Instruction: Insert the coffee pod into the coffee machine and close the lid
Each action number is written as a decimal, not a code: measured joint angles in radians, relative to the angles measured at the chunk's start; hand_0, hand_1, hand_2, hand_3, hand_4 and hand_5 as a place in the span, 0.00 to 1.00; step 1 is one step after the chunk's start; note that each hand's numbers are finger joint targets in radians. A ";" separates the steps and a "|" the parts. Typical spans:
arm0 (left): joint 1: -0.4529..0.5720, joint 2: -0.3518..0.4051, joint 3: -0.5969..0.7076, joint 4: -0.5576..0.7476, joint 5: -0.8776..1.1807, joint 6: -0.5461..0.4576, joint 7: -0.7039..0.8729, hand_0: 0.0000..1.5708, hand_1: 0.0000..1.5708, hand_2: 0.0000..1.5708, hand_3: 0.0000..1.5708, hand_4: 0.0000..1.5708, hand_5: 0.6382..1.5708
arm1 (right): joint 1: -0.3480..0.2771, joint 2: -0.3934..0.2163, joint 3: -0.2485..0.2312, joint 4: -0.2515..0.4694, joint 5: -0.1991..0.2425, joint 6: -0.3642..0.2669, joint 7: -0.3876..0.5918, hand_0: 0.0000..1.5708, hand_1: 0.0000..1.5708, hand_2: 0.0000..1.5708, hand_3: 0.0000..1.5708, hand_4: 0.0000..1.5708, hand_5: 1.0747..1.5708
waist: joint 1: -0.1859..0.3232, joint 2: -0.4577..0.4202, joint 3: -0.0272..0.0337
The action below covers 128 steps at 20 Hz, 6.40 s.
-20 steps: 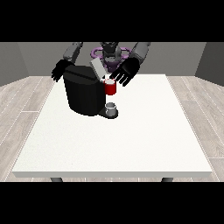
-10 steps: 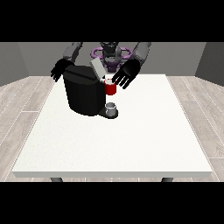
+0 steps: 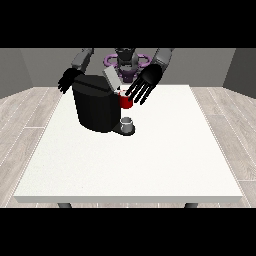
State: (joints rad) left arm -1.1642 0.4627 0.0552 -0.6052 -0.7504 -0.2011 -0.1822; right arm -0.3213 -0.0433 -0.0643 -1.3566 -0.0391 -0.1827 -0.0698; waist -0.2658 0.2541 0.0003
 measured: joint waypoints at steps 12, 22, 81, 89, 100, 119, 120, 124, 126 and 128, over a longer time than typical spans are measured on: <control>0.063 -0.067 0.005 -0.035 0.008 -0.019 0.027 0.00 0.00 0.00 0.00 0.00 1.00 | 0.055 -0.004 -0.027 0.056 -0.014 0.000 -0.016 0.00 0.00 0.00 0.00 0.27 1.00 | 0.059 -0.107 -0.0001; 0.227 -0.225 0.202 -0.055 0.262 -0.016 -0.007 0.00 0.00 0.00 0.00 0.00 1.00 | 0.174 -0.014 -0.069 0.081 -0.038 0.000 -0.032 0.00 0.00 0.00 0.00 0.25 1.00 | 0.172 -0.286 -0.0011; 0.906 -0.385 0.147 -0.768 0.772 -0.039 0.133 0.00 0.00 0.00 0.00 0.00 1.00 | -0.243 -0.115 -0.008 0.224 0.034 0.241 0.045 0.00 0.00 0.00 0.00 0.00 1.00 | 0.386 -0.227 -0.0010; 0.917 -0.389 0.117 -0.772 0.750 0.006 0.103 0.00 0.00 0.00 0.00 0.00 1.00 | -0.312 -0.104 -0.010 0.265 0.049 0.243 0.021 0.00 0.00 0.00 0.00 0.00 1.00 | 0.381 -0.202 -0.0028; 0.900 -0.342 0.141 -0.751 0.790 -0.002 0.100 0.00 0.00 0.00 0.00 0.11 1.00 | -0.375 -0.089 0.000 0.327 0.082 0.240 -0.007 0.00 0.00 0.00 0.00 0.10 1.00 | 0.386 -0.179 -0.0018; 0.889 -0.369 0.091 -0.742 0.781 0.027 0.039 0.00 0.00 0.00 0.00 0.16 1.00 | -0.472 -0.012 0.069 0.352 0.179 0.216 -0.008 0.00 0.00 0.00 0.00 0.08 1.00 | 0.388 -0.201 -0.0003; 0.895 -0.369 0.089 -0.745 0.785 0.023 0.044 0.00 0.00 0.00 0.00 0.12 1.00 | -0.469 -0.007 0.070 0.348 0.171 0.228 -0.004 0.00 0.00 0.00 0.00 0.11 1.00 | 0.385 -0.215 -0.0004; 0.926 -0.386 0.082 -0.732 0.782 0.033 0.017 0.00 0.00 0.00 0.00 0.12 1.00 | -0.393 0.022 0.116 0.297 0.127 0.253 -0.052 0.00 0.00 0.00 0.00 0.17 1.00 | 0.357 -0.256 -0.0004; 0.940 -0.386 0.084 -0.712 0.777 0.034 -0.013 0.00 0.00 0.00 0.00 0.12 1.00 | -0.347 0.030 0.143 0.266 0.082 0.239 -0.070 0.00 0.00 0.00 0.00 0.18 1.00 | 0.344 -0.266 -0.0002; 0.950 -0.372 0.102 -0.695 0.788 0.029 -0.005 0.00 0.00 0.00 0.00 0.12 1.00 | -0.271 0.035 0.178 0.235 0.039 0.224 -0.075 0.00 0.00 0.00 0.00 0.10 1.00 | 0.319 -0.301 -0.0005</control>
